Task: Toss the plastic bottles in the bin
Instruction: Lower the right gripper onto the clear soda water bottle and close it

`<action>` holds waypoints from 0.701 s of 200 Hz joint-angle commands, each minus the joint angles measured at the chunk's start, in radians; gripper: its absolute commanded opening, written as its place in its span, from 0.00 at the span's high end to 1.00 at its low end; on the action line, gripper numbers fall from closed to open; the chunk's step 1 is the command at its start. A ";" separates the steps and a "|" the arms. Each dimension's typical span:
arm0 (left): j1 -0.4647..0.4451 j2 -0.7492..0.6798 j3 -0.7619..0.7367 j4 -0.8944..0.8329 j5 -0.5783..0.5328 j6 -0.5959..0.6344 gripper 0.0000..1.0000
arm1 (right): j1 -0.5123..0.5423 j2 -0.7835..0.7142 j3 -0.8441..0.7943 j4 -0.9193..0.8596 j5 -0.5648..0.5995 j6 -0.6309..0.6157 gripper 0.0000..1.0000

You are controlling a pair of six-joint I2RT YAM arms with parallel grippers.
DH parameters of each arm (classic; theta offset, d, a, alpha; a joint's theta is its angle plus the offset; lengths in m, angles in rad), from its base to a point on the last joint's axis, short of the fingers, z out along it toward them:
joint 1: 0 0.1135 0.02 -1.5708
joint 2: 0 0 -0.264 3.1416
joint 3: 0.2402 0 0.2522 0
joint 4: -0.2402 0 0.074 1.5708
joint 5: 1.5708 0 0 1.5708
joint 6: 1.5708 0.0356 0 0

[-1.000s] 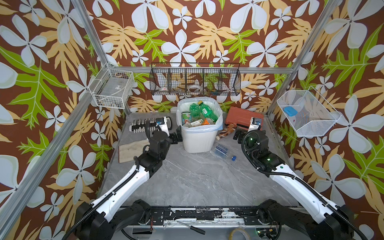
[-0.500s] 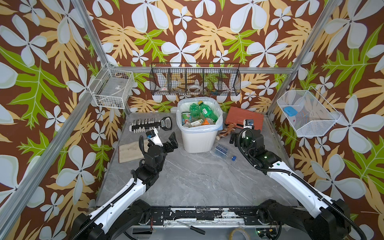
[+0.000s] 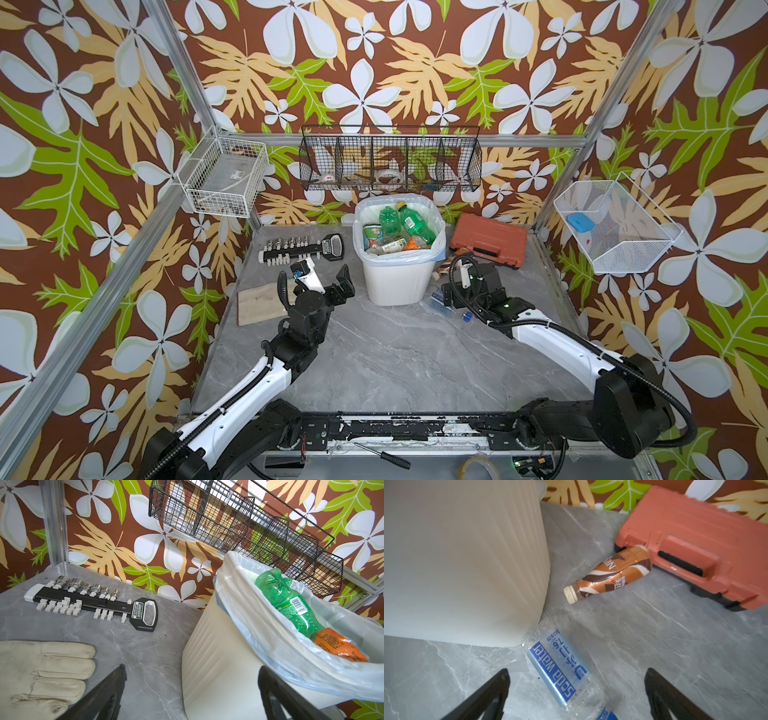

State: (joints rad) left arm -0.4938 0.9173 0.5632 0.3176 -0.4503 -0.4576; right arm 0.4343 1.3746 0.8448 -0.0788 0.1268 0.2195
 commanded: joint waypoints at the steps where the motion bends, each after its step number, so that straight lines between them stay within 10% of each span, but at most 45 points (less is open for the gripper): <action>1: 0.003 -0.010 -0.006 0.000 -0.025 0.013 0.00 | 0.000 0.046 0.007 0.026 -0.041 -0.022 0.00; 140: 0.003 -0.031 -0.023 -0.033 -0.047 0.023 0.00 | 0.000 0.306 0.067 0.046 -0.054 -0.033 0.06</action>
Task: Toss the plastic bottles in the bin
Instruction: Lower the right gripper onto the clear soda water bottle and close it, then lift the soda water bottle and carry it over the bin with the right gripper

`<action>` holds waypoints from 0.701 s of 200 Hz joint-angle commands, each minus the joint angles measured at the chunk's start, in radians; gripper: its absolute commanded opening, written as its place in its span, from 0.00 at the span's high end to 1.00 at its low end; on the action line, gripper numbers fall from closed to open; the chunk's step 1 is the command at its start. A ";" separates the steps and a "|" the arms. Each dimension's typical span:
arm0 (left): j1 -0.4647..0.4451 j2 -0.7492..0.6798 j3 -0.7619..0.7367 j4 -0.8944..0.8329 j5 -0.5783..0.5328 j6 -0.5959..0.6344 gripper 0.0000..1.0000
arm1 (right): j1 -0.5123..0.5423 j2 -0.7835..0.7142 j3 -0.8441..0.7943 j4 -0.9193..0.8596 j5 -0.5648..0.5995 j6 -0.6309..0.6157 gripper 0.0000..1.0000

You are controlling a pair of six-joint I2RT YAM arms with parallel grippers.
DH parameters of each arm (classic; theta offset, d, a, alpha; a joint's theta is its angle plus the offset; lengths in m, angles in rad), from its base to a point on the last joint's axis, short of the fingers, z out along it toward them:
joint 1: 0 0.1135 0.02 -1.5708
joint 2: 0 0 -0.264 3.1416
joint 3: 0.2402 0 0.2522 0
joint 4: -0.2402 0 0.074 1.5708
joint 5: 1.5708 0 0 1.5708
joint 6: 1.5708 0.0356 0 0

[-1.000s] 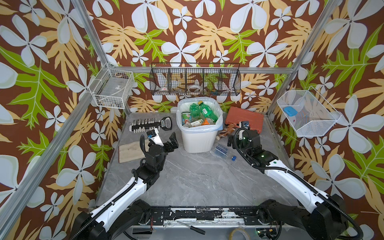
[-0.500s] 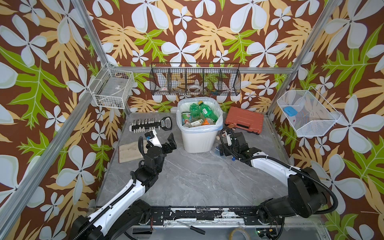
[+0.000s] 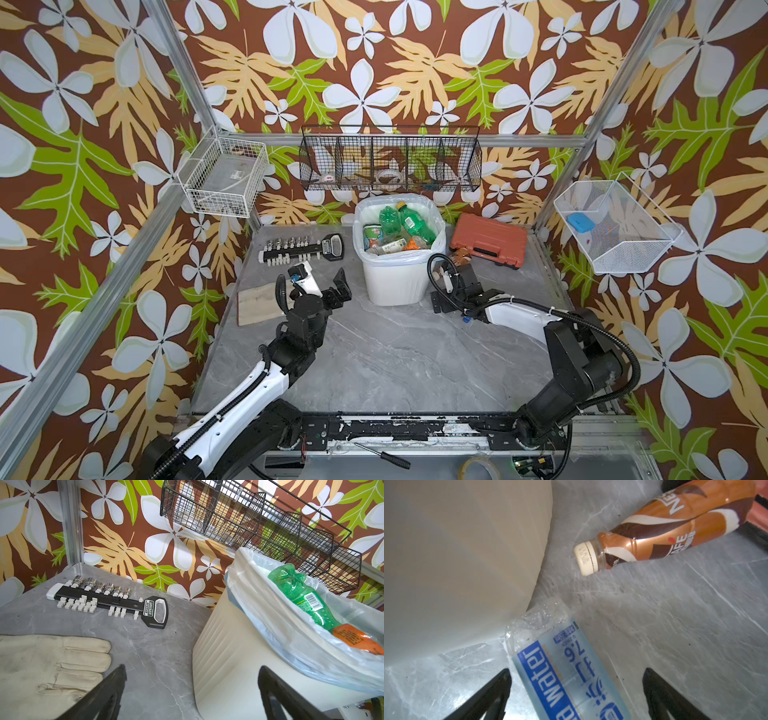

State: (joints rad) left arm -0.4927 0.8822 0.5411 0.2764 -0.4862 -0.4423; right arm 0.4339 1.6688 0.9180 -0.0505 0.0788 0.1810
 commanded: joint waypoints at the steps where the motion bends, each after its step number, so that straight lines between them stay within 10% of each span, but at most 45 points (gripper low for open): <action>1: 0.002 0.004 -0.001 0.009 -0.012 0.008 0.00 | 0.000 0.013 -0.007 0.018 -0.005 0.006 0.06; 67: 0.003 0.018 0.002 0.010 -0.016 0.008 0.00 | 0.000 0.024 -0.017 0.024 0.010 0.025 0.37; 140: 0.042 0.061 -0.008 0.015 -0.002 -0.039 0.00 | 0.001 -0.161 -0.059 -0.013 0.086 0.077 0.48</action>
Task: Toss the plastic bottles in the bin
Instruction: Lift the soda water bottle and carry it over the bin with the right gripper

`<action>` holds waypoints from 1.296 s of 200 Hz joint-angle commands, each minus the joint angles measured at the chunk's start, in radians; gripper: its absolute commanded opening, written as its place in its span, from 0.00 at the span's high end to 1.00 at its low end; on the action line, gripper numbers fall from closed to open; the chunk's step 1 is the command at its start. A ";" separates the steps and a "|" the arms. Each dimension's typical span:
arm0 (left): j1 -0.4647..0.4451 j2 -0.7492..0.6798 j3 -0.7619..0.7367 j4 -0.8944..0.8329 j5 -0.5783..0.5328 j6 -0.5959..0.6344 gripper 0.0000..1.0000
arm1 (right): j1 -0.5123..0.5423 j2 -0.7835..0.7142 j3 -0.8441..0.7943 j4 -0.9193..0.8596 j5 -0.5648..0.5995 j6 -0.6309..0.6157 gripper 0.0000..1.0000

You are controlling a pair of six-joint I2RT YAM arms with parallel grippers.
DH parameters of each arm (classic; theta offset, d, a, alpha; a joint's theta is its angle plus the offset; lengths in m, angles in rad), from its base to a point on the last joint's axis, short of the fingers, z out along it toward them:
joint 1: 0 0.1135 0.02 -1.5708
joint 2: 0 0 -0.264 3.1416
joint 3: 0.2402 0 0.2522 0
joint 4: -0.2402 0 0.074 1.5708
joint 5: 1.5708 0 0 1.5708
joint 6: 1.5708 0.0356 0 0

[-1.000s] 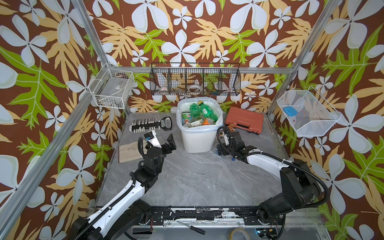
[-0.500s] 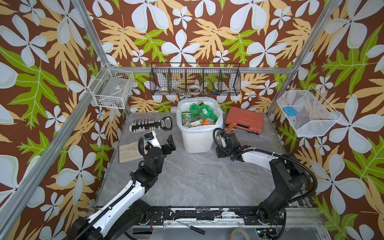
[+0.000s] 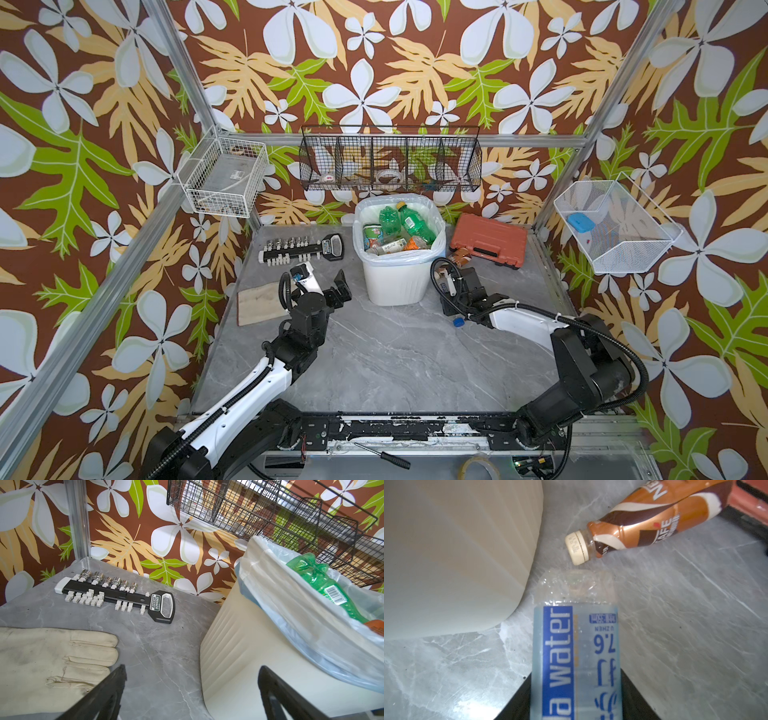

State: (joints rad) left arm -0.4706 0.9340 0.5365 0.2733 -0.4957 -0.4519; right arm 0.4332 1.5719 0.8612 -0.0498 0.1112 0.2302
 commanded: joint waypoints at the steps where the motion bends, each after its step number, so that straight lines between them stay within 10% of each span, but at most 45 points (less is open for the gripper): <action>1: 0.021 0.009 -0.004 0.018 0.009 -0.030 0.00 | 0.001 -0.068 -0.001 -0.015 0.055 0.028 0.48; 100: 0.131 -0.052 -0.097 0.049 0.088 -0.126 0.00 | 0.045 -0.412 0.254 -0.026 0.206 0.069 0.49; 177: 0.137 -0.085 -0.113 0.020 0.083 -0.128 0.00 | 0.295 0.030 0.778 0.100 0.186 -0.030 0.49; 259: 0.142 -0.157 -0.129 -0.031 0.055 -0.102 0.00 | 0.328 0.356 1.095 0.067 0.140 0.018 0.49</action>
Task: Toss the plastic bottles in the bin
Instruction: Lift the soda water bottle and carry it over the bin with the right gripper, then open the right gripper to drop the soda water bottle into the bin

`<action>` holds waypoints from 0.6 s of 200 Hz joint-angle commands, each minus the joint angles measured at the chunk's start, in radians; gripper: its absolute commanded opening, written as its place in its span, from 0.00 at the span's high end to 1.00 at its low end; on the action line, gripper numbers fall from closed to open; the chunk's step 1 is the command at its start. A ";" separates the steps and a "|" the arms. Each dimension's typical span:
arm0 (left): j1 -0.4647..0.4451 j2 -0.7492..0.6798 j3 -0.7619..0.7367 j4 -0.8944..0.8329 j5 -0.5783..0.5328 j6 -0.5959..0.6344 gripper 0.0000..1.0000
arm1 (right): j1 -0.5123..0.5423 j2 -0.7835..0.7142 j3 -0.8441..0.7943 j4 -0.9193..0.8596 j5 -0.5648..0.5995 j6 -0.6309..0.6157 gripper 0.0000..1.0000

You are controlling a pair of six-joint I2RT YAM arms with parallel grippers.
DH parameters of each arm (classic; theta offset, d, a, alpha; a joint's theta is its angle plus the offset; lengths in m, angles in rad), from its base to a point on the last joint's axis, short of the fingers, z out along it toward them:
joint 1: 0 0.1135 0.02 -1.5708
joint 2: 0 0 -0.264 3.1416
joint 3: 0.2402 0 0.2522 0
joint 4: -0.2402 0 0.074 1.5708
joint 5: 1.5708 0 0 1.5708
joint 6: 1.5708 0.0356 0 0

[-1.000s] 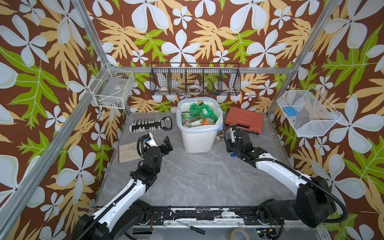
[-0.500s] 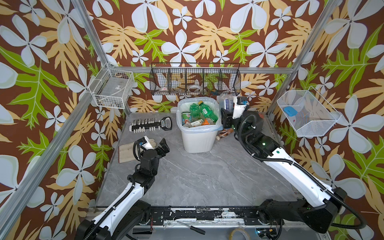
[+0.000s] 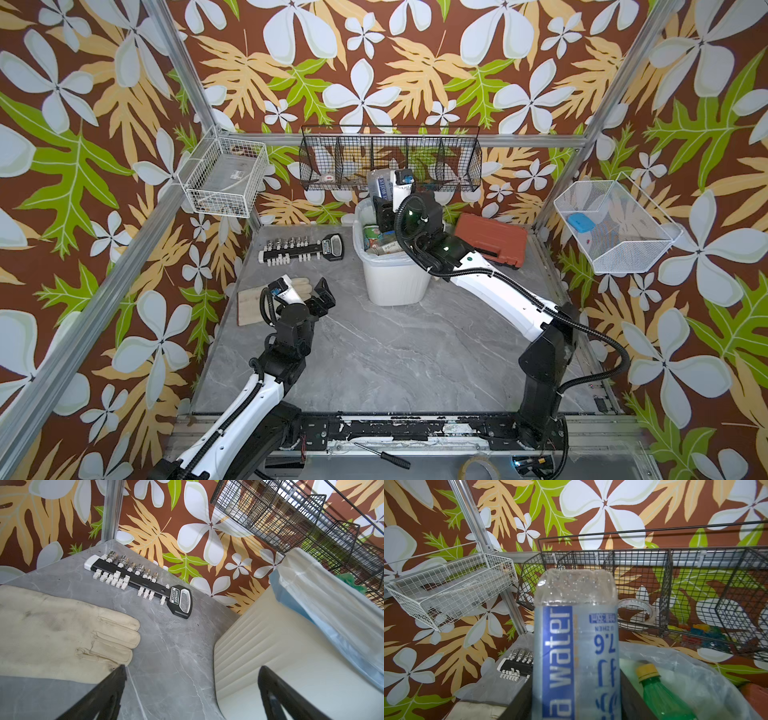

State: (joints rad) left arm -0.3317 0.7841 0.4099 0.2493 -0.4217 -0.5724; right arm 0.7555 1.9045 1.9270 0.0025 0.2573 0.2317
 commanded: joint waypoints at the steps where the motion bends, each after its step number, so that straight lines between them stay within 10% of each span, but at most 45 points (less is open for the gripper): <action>1: 0.003 -0.007 -0.002 -0.007 -0.019 0.019 0.00 | 0.005 0.024 0.030 0.015 -0.005 0.017 0.49; 64: 0.005 -0.015 -0.002 -0.016 -0.019 0.024 0.00 | 0.009 0.065 0.037 0.012 -0.003 0.033 0.48; 96: 0.006 -0.026 0.000 -0.028 -0.020 0.026 0.00 | 0.009 0.065 0.033 -0.008 -0.022 0.059 0.07; 120: 0.006 -0.032 0.006 -0.033 -0.017 0.031 0.00 | 0.009 -0.009 -0.042 0.035 -0.012 0.065 0.00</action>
State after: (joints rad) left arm -0.3290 0.7574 0.4099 0.2157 -0.4294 -0.5480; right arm 0.7616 1.9537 1.9308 -0.0124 0.2359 0.2817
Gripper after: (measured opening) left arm 0.999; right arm 0.999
